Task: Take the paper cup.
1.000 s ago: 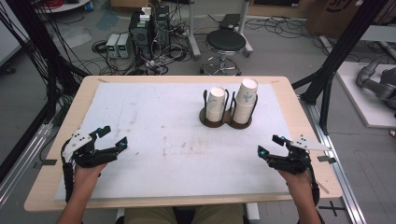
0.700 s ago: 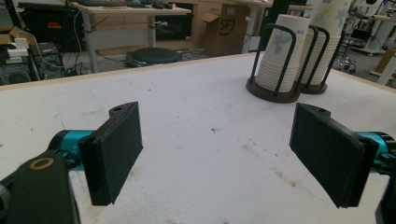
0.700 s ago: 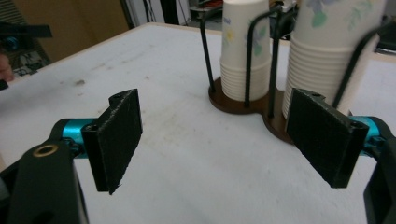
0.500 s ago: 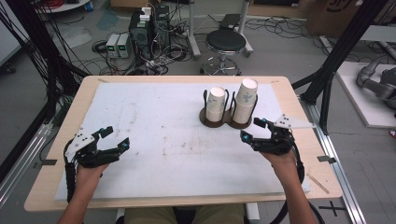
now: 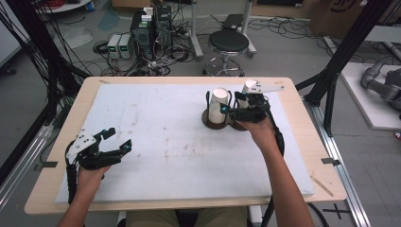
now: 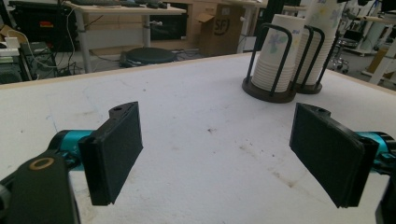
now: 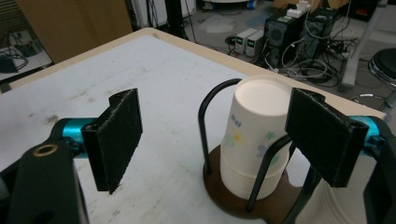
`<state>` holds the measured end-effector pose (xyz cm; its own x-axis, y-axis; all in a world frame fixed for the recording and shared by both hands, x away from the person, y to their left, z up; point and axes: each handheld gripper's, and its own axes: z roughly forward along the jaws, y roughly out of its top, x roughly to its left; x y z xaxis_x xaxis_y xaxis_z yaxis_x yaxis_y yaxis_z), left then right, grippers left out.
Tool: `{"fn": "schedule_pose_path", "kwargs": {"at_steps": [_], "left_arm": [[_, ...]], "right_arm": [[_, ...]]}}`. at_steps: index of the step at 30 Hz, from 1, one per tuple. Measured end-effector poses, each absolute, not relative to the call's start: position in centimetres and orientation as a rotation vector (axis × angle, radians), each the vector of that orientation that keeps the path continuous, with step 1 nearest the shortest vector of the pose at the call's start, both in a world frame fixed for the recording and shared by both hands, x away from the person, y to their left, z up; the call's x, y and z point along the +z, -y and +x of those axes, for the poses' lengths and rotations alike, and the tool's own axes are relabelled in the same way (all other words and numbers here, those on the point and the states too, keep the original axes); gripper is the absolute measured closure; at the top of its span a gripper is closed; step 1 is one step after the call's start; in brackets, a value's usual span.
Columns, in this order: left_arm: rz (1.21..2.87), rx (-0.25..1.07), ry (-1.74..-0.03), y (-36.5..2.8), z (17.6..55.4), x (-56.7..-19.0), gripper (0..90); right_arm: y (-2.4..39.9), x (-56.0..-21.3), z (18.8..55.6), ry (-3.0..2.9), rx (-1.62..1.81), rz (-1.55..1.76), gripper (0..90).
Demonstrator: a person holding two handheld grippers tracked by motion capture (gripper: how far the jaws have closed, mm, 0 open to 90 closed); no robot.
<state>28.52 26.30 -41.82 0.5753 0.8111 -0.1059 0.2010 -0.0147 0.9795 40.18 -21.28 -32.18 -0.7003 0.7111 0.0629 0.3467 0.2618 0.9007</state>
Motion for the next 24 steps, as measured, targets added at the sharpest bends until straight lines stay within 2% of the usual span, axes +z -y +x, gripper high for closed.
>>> {"fn": "schedule_pose_path", "kwargs": {"at_steps": [11, 24], "left_arm": [[1.551, 0.592, -0.876, -26.0, 28.6, -41.8, 16.9], [1.543, 0.587, -0.877, -26.2, 28.7, -41.9, 16.9]], "right_arm": [[18.9, -33.2, 44.8, -2.201, 1.259, 1.080, 19.5], [17.6, -33.6, 45.7, -2.198, 1.156, 1.102, 19.6]]}}
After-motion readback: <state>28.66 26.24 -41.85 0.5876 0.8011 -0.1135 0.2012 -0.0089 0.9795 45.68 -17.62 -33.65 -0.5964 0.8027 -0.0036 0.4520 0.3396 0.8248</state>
